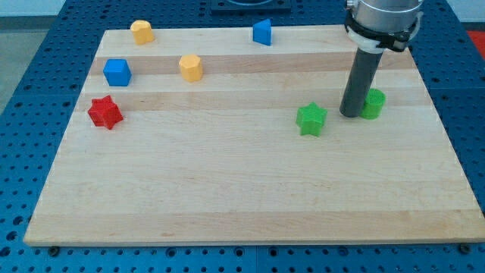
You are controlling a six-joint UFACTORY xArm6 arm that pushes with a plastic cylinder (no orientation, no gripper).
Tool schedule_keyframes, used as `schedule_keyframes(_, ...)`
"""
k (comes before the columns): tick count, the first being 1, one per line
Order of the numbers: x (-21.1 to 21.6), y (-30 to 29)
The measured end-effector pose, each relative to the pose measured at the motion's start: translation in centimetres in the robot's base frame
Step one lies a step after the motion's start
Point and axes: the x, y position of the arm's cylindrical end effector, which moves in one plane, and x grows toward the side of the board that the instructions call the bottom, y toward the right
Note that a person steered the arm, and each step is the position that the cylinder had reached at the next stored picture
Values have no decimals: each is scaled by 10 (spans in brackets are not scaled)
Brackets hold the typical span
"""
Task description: Move yellow hexagon vertically below the red star
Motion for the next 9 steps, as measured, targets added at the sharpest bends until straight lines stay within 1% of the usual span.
schedule_keyframes(2,9,-4)
schedule_keyframes(3,4,-9)
schedule_keyframes(4,-19,-26)
schedule_keyframes(5,-51,-58)
schedule_keyframes(7,-105,-105)
schedule_keyframes(8,-120,-132)
schedule_keyframes(9,-132,-171)
